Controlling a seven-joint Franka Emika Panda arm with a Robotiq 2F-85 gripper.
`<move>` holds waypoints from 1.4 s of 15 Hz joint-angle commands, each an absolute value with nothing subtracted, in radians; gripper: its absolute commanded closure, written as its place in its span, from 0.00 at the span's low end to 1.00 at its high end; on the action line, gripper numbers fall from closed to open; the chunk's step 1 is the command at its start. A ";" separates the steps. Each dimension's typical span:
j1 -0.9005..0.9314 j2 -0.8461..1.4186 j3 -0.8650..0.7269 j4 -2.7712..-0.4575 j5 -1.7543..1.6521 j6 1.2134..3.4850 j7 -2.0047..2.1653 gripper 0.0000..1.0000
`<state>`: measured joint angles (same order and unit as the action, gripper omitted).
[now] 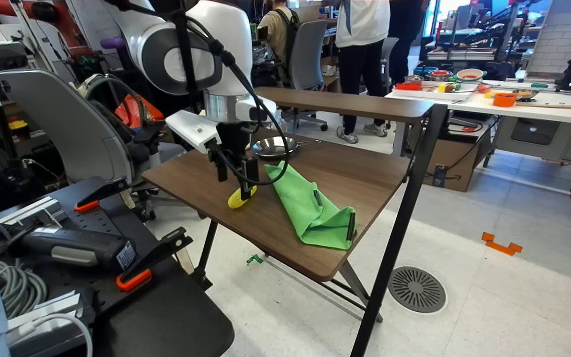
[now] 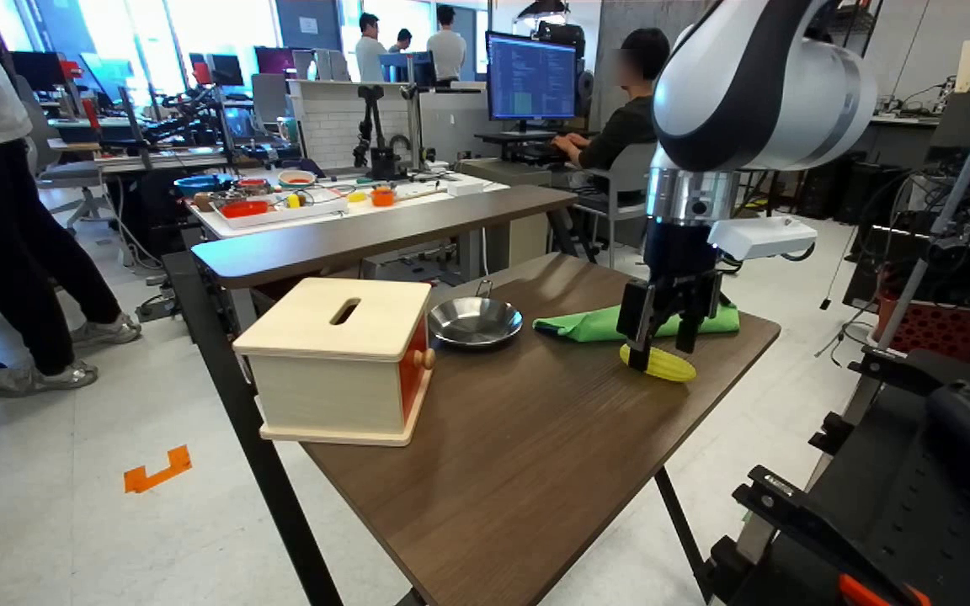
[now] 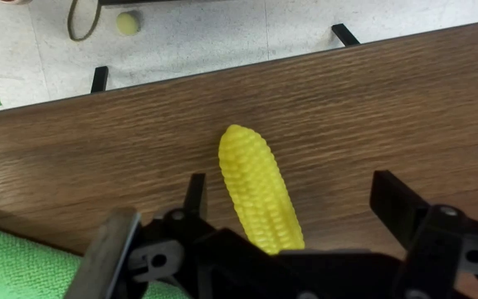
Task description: Move the yellow object to the left
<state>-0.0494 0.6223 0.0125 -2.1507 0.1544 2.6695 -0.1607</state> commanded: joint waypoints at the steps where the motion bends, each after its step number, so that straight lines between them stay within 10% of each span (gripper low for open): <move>1: -0.072 0.670 0.025 -2.097 0.119 2.673 -0.158 0.26; 10: -0.050 0.654 -0.001 -2.082 0.071 2.669 -0.119 0.92; 21: 0.057 0.512 0.046 -2.130 -0.030 2.681 -0.101 0.93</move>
